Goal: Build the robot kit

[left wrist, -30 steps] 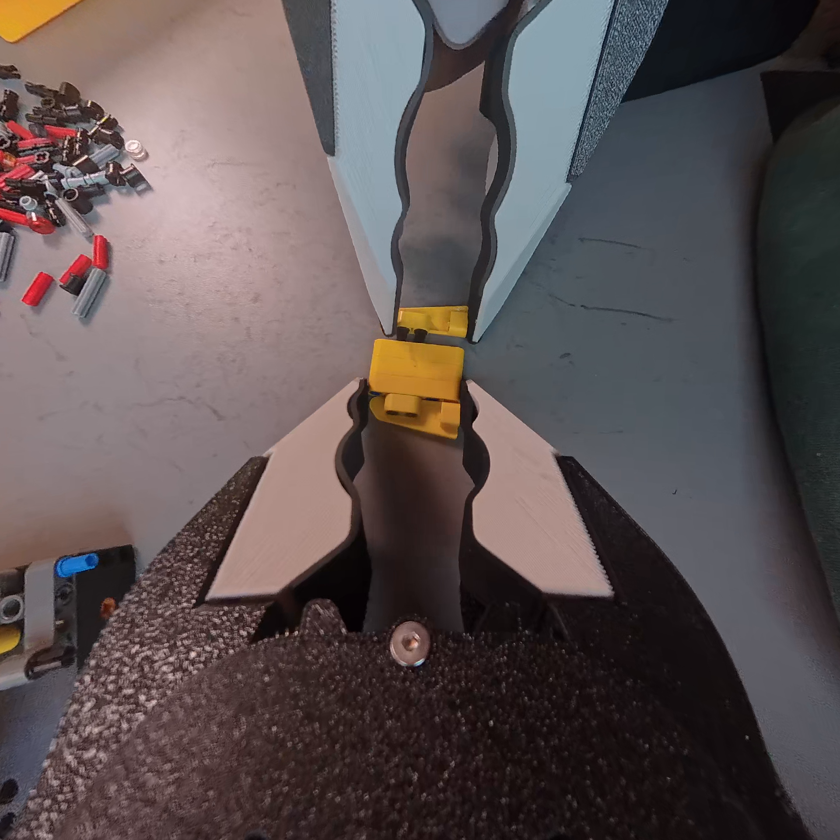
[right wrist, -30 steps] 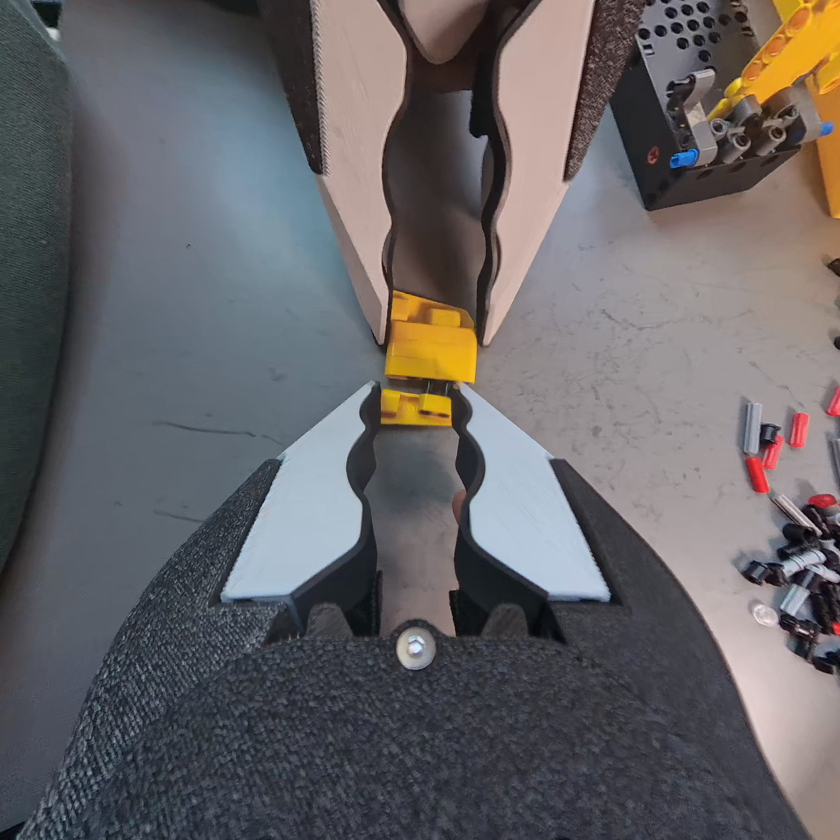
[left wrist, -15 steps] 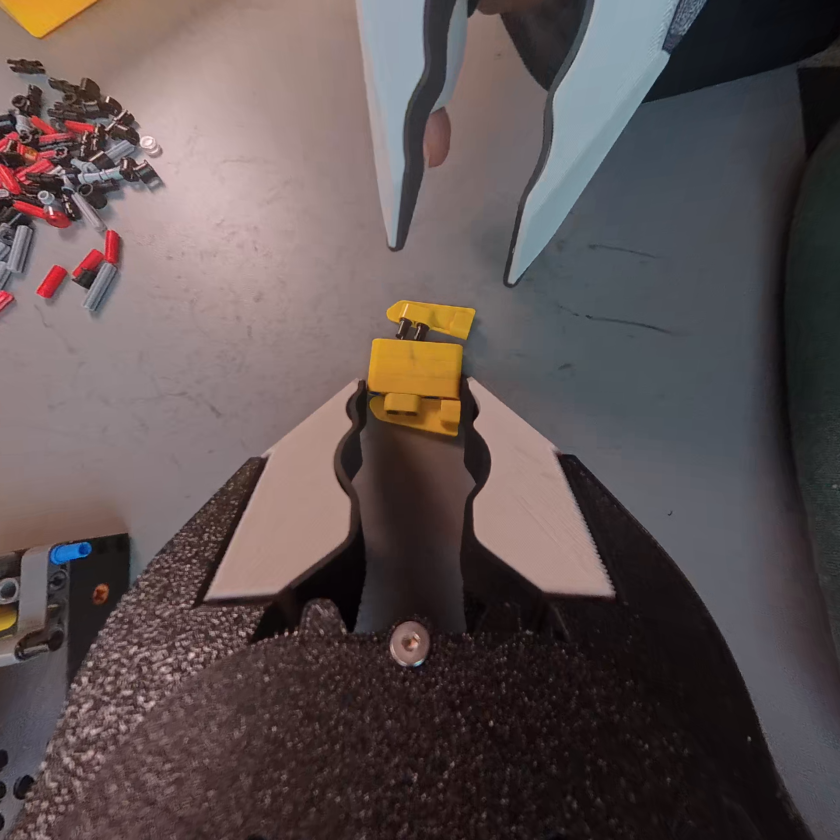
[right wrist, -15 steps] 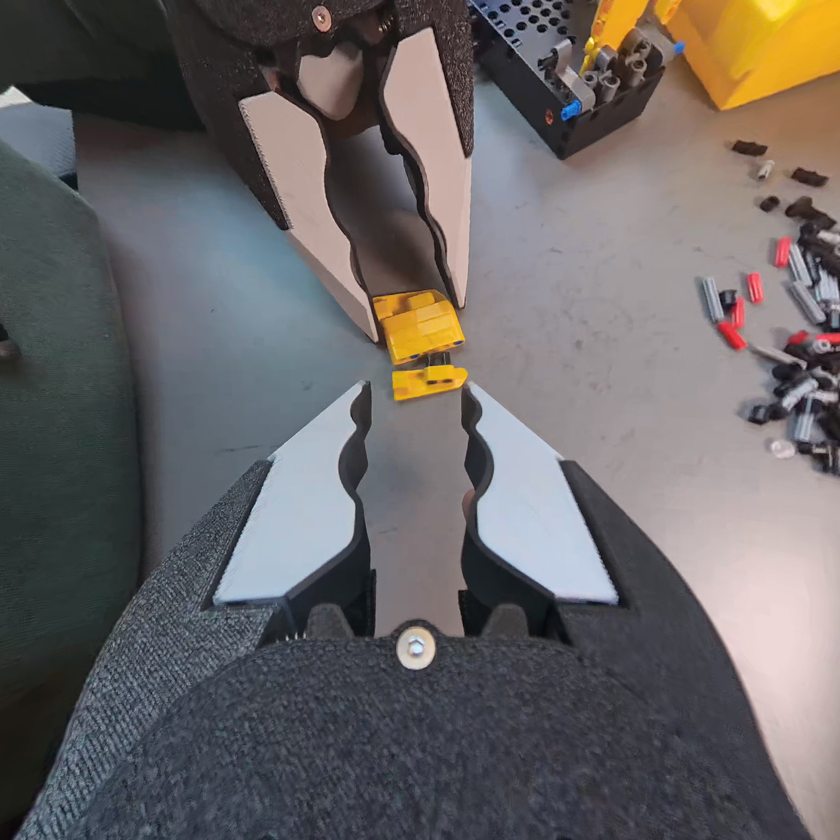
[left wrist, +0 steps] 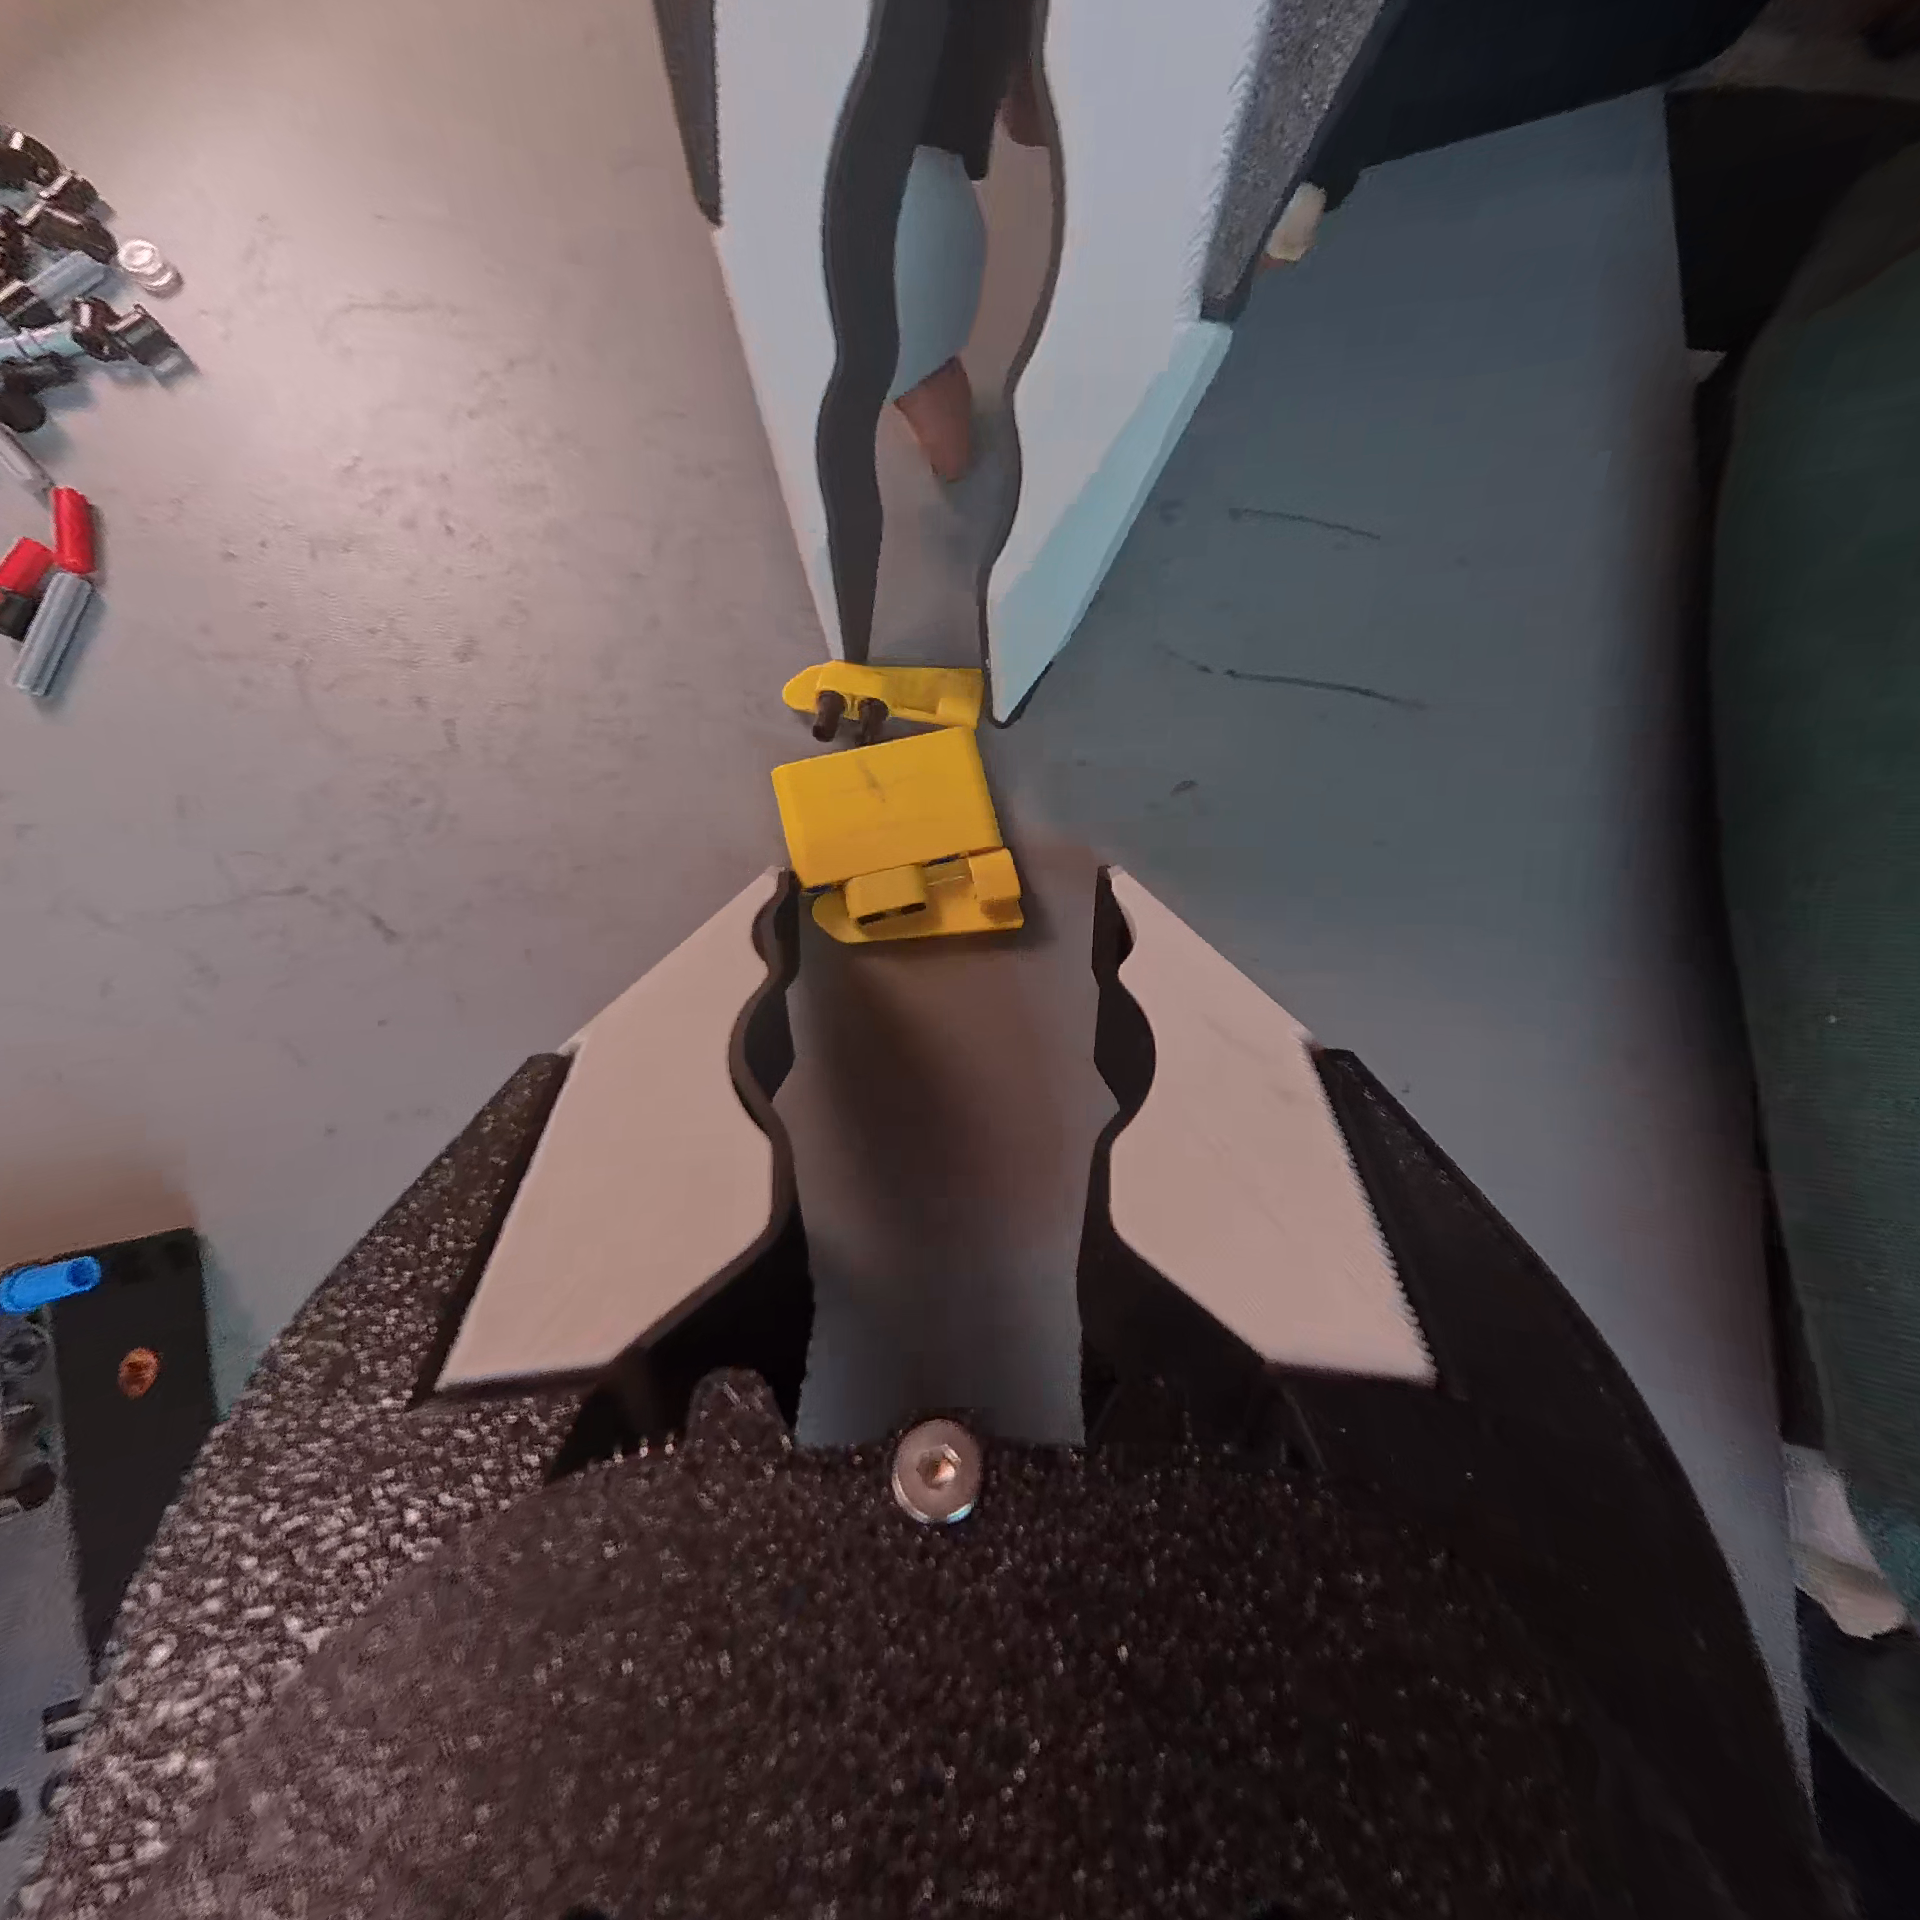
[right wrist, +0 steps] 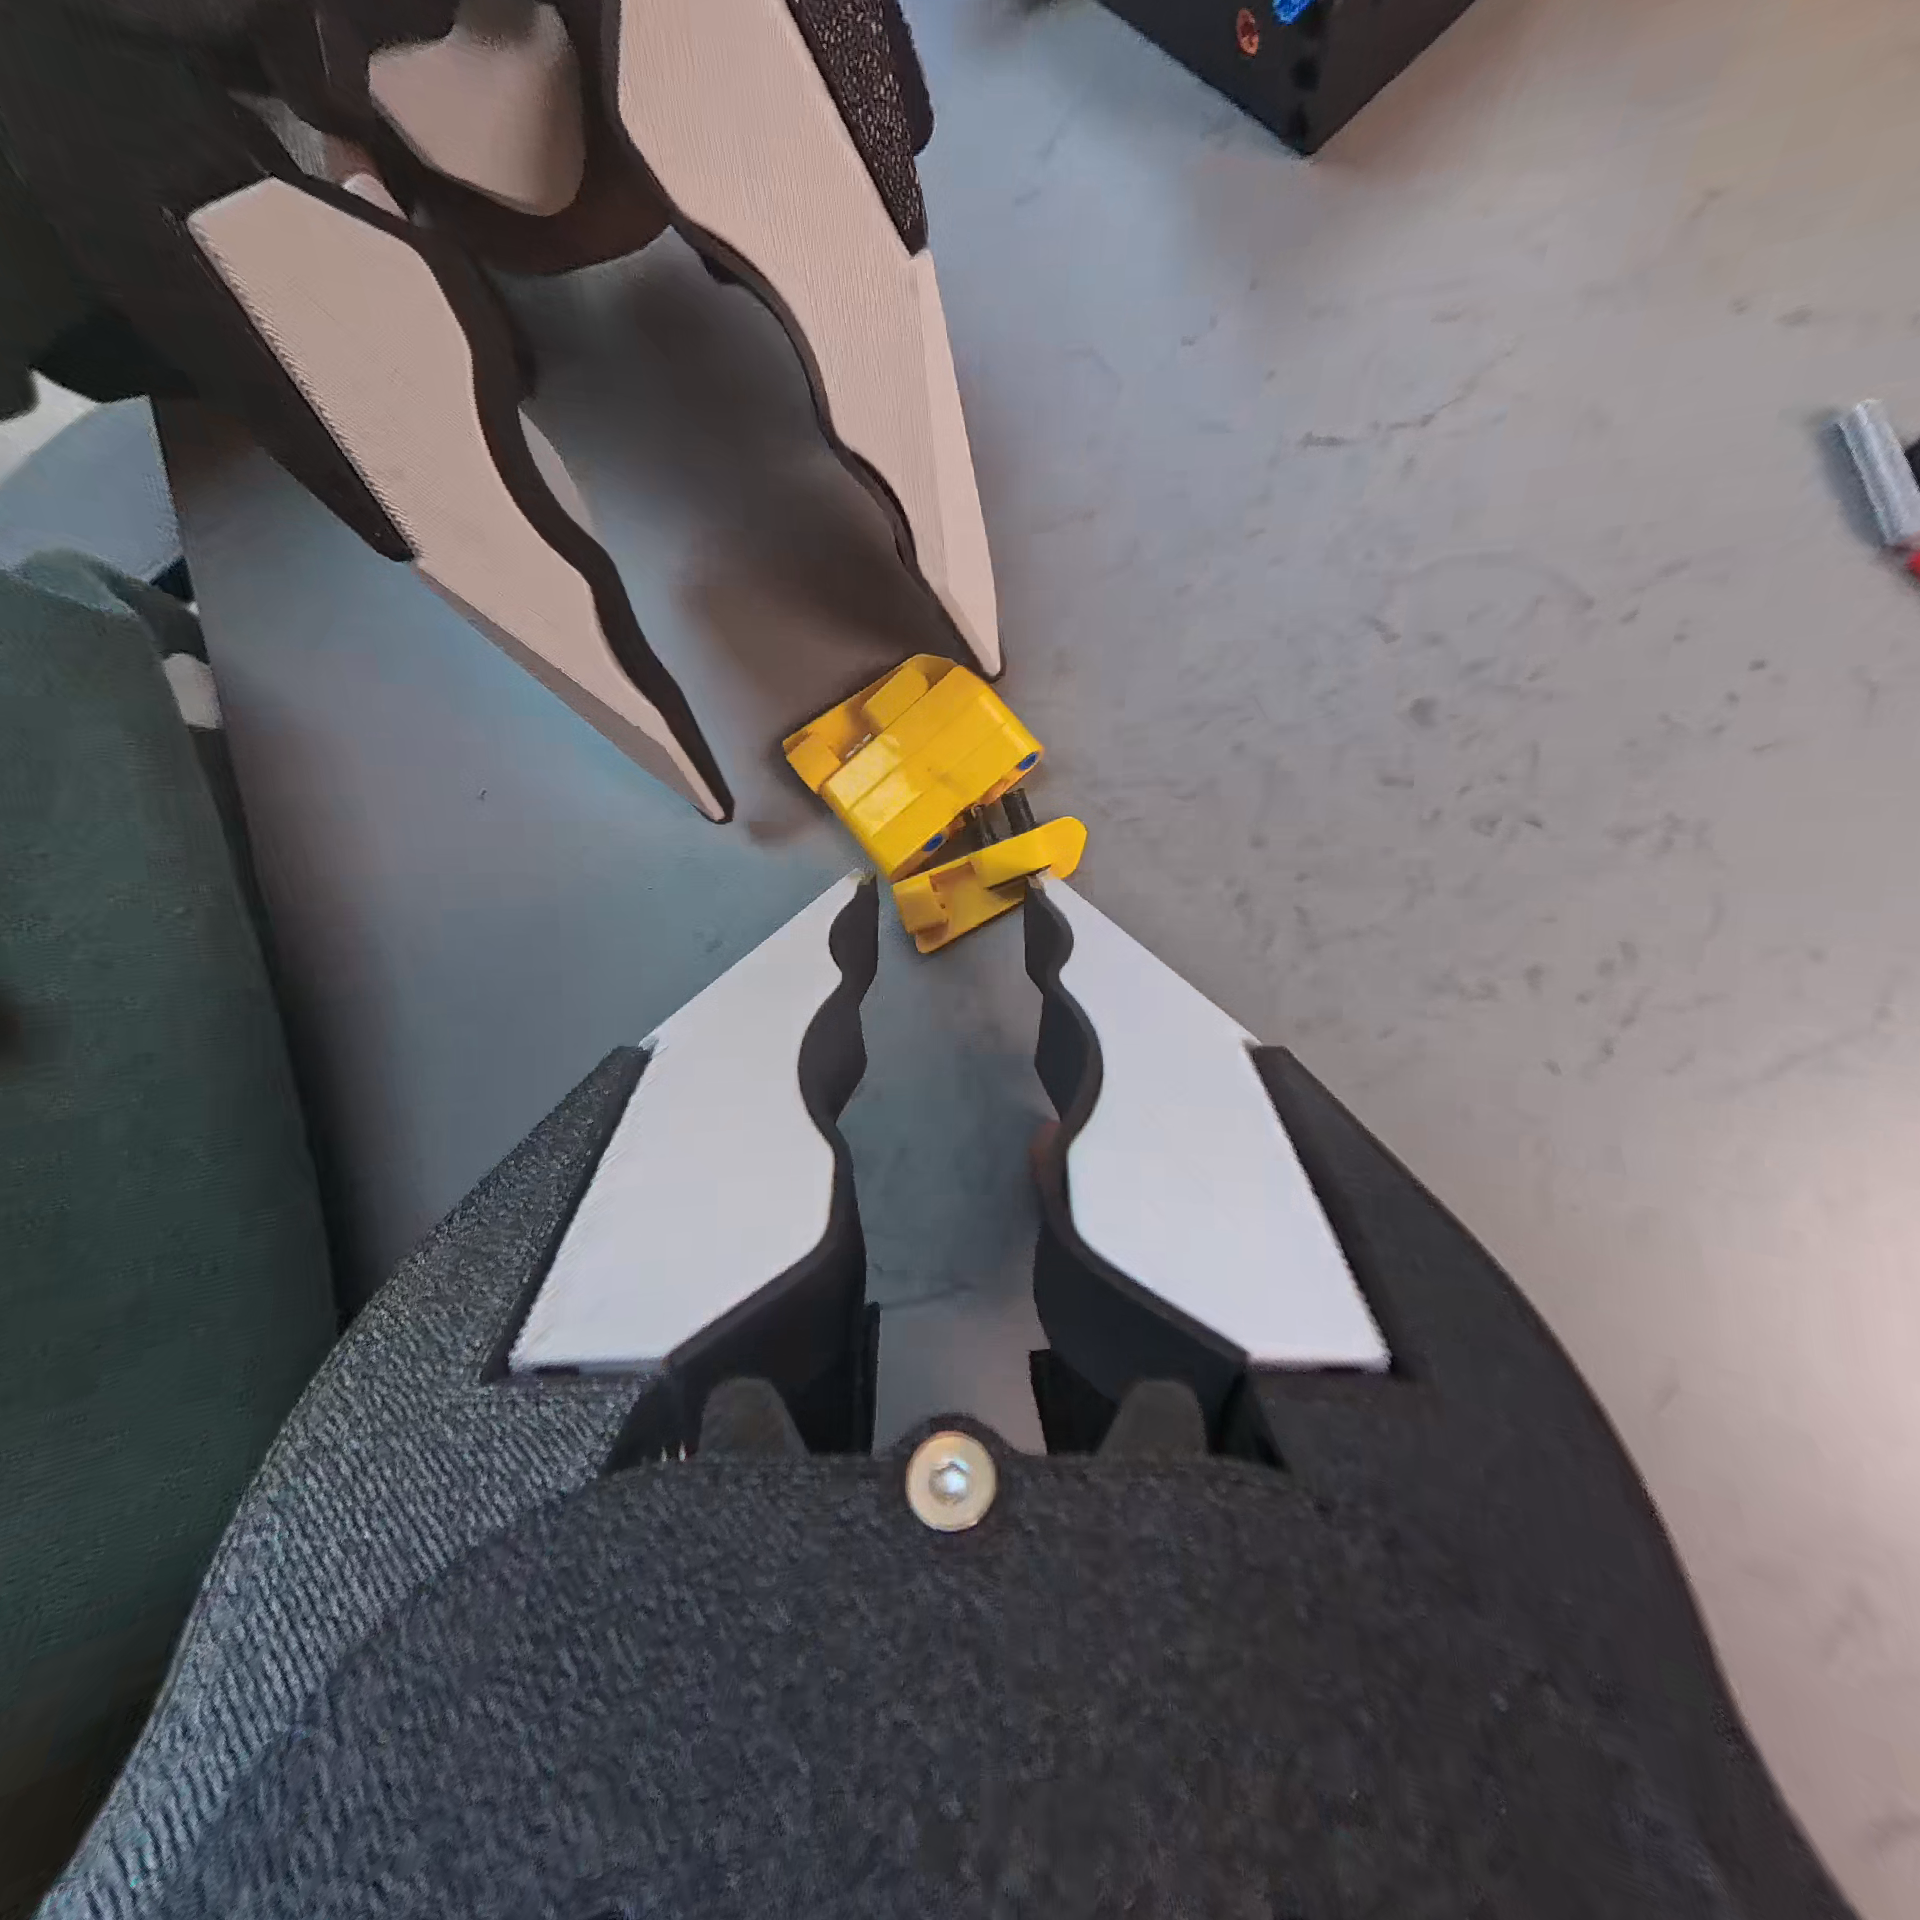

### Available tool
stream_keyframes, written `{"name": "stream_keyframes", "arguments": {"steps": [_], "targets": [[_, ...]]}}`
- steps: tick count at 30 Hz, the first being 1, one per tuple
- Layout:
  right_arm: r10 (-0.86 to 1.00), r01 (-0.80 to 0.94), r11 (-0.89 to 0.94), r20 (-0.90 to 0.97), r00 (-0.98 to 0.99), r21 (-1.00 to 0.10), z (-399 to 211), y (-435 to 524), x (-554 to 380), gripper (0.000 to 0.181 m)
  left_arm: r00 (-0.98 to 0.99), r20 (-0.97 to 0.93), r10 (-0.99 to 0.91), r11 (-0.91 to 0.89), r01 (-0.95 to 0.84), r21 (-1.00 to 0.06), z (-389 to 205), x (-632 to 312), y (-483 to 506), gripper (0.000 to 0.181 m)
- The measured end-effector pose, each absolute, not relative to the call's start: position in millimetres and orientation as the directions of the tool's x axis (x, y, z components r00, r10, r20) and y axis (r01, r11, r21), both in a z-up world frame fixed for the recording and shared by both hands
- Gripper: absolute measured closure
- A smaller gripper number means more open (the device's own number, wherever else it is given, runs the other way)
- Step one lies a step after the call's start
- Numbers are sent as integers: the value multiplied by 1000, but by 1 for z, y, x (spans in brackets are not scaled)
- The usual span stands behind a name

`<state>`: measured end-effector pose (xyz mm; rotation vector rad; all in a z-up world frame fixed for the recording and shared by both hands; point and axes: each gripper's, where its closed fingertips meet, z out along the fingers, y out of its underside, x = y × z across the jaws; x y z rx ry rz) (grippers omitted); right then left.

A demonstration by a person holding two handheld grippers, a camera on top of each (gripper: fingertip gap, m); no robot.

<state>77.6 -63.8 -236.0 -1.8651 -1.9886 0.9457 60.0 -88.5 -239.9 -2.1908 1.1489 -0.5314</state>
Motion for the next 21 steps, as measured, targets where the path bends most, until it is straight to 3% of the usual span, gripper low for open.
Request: {"name": "stream_keyframes", "arguments": {"steps": [6,10,14,17,21], "targets": [[889,804,216,-229,-397,-554,-236,-74,71,152,507,161,-846,-471,-573,-670,-237,60,-101,132],[889,806,278,-178,-421,-522,-235,-68,71,151,540,163,-826,-486,-535,-691,-232,54,-95,135],[932,833,193,-168,-321,-518,-232,-70,73,150,570,112,-814,-479,-551,-683,-237,57,-89,139],[970,834,101,-132,-203,-543,-225,-73,72,150,619,114,-777,-514,-521,-681,-237,63,-84,153],[990,795,102,-14,-138,-597,-222,-87,72,147,710,157,-686,-604,-436,-667,-237,65,-78,156]]}}
